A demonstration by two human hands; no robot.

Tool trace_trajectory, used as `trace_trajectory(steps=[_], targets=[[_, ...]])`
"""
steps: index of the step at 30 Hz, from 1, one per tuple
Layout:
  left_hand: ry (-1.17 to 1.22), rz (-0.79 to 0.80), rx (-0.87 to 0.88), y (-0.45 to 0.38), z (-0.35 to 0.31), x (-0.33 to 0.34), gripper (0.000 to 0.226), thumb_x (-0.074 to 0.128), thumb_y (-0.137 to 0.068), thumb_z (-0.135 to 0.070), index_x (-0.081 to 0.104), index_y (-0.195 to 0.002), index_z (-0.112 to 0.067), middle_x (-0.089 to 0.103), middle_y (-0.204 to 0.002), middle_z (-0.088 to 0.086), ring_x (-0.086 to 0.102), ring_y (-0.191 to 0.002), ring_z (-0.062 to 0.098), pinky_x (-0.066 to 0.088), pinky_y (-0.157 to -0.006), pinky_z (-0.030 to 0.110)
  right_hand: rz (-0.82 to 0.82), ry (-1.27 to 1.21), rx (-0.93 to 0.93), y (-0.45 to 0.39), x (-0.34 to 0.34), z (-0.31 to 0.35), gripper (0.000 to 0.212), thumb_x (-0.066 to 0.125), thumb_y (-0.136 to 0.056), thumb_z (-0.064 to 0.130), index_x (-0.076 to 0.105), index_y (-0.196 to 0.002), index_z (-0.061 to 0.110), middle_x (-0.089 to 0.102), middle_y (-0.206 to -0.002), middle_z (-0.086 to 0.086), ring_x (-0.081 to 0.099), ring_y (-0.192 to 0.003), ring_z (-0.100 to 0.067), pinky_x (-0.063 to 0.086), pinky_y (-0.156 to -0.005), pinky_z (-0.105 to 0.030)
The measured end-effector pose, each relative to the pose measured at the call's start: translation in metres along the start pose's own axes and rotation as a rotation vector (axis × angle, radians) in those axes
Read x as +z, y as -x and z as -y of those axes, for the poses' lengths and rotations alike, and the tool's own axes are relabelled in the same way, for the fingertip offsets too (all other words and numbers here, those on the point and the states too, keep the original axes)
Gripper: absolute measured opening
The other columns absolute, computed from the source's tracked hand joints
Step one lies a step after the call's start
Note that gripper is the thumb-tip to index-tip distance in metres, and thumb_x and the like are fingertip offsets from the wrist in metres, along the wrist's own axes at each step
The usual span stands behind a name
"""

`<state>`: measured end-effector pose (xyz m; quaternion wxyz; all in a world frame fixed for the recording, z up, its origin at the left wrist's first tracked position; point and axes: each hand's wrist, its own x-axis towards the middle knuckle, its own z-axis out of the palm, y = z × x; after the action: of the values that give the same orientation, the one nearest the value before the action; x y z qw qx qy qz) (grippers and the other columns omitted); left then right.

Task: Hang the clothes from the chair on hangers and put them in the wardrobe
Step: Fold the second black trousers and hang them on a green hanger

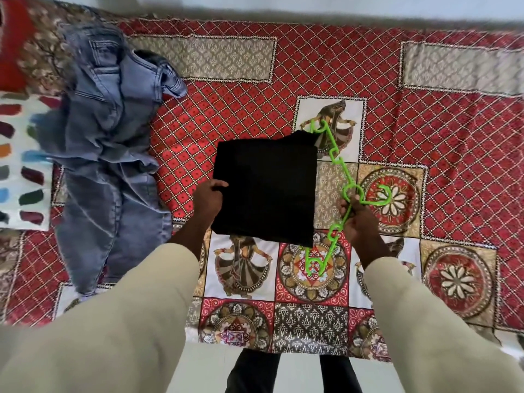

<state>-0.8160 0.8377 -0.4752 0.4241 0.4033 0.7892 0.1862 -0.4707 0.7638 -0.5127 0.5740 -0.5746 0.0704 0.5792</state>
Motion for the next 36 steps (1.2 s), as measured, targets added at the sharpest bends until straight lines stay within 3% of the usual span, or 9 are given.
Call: trace_trajectory(steps=[4, 9, 15, 21, 24, 26, 30, 33, 36], targets=[[-0.056, -0.005, 0.052, -0.002, 0.003, 0.001, 0.036, 0.047, -0.082, 0.012, 0.071, -0.097, -0.010, 0.069, -0.090, 0.009, 0.052, -0.056, 0.018, 0.038, -0.048, 0.023, -0.051, 0.021, -0.058, 0.000, 0.023, 0.008, 0.008, 0.049, -0.101, 0.011, 0.053, -0.094, 0.009, 0.066, -0.065, -0.002, 0.063, -0.055, -0.008, 0.047, -0.050, -0.016], [-0.110, -0.103, 0.079, 0.000, 0.003, 0.011, 0.031, 0.048, -0.079, 0.014, 0.071, -0.093, -0.003, 0.070, -0.096, 0.010, 0.061, -0.084, 0.022, 0.039, -0.069, 0.023, -0.022, 0.185, -0.092, 0.018, 0.046, 0.031, 0.010, 0.045, -0.103, 0.012, 0.050, -0.106, 0.004, 0.065, -0.075, -0.008, 0.060, -0.051, -0.011, 0.043, -0.046, -0.023], [-0.078, -0.165, -0.018, 0.009, 0.006, 0.023, 0.027, 0.052, -0.084, 0.006, 0.073, -0.095, -0.008, 0.072, -0.101, 0.013, 0.065, -0.096, 0.033, 0.048, -0.084, 0.035, 0.047, 0.435, -0.428, 0.079, 0.106, 0.073, 0.016, 0.062, -0.095, 0.014, 0.059, -0.095, -0.001, 0.067, -0.078, -0.019, 0.061, -0.047, -0.018, 0.042, -0.040, -0.024], [-0.066, 0.060, -0.068, 0.045, -0.010, 0.018, 0.029, 0.049, -0.090, -0.019, 0.061, -0.074, 0.002, 0.063, -0.086, 0.020, 0.064, -0.090, 0.033, 0.046, -0.067, 0.026, 0.240, 0.787, -0.727, 0.171, 0.185, 0.151, 0.010, 0.067, -0.093, 0.016, 0.064, -0.085, 0.010, 0.068, -0.073, -0.017, 0.058, -0.047, -0.009, 0.040, -0.042, -0.018], [-0.014, 0.104, -0.002, 0.073, -0.069, 0.001, 0.033, 0.059, -0.092, -0.009, 0.058, -0.119, 0.009, 0.062, -0.118, 0.026, 0.060, -0.112, 0.040, 0.048, -0.080, 0.033, 0.311, 0.985, -0.806, 0.219, 0.210, 0.203, 0.014, 0.068, -0.091, 0.014, 0.066, -0.088, 0.000, 0.065, -0.070, -0.017, 0.058, -0.048, -0.006, 0.046, -0.046, -0.024], [0.135, 0.107, 0.129, 0.101, -0.125, -0.017, 0.054, 0.065, -0.086, -0.004, 0.046, -0.137, 0.002, 0.056, -0.130, 0.024, 0.056, -0.118, 0.040, 0.049, -0.088, 0.033, 0.344, 1.136, -0.858, 0.253, 0.216, 0.237, 0.012, 0.070, -0.089, 0.016, 0.066, -0.083, 0.006, 0.066, -0.070, -0.013, 0.060, -0.056, -0.014, 0.051, -0.057, -0.035], [0.193, -0.202, 0.614, 0.158, -0.241, -0.056, 0.087, 0.072, -0.074, -0.003, 0.027, -0.149, 0.001, 0.031, -0.151, 0.024, 0.029, -0.141, 0.036, 0.025, -0.118, 0.041, 0.312, 1.270, -0.930, 0.317, 0.207, 0.308, 0.014, 0.071, -0.082, 0.022, 0.062, -0.076, 0.015, 0.065, -0.070, -0.012, 0.065, -0.064, -0.030, 0.053, -0.065, -0.047], [0.047, -0.279, 1.103, 0.219, -0.330, -0.083, 0.068, 0.066, -0.080, -0.024, 0.046, -0.142, -0.002, 0.047, -0.144, 0.019, 0.037, -0.137, 0.032, 0.024, -0.117, 0.042, 0.318, 1.281, -0.972, 0.379, 0.192, 0.370, 0.014, 0.073, -0.082, 0.017, 0.063, -0.081, 0.008, 0.069, -0.072, -0.010, 0.066, -0.058, -0.026, 0.048, -0.053, -0.029], [-0.035, -0.220, 1.326, 0.306, -0.411, -0.103, 0.042, 0.067, -0.082, -0.036, 0.069, -0.116, -0.011, 0.070, -0.112, 0.007, 0.059, -0.109, 0.025, 0.039, -0.099, 0.040, 0.325, 1.203, -0.980, 0.452, 0.156, 0.429, 0.023, 0.072, -0.081, 0.008, 0.063, -0.092, -0.010, 0.070, -0.076, -0.017, 0.063, -0.049, -0.014, 0.040, -0.044, -0.019]])
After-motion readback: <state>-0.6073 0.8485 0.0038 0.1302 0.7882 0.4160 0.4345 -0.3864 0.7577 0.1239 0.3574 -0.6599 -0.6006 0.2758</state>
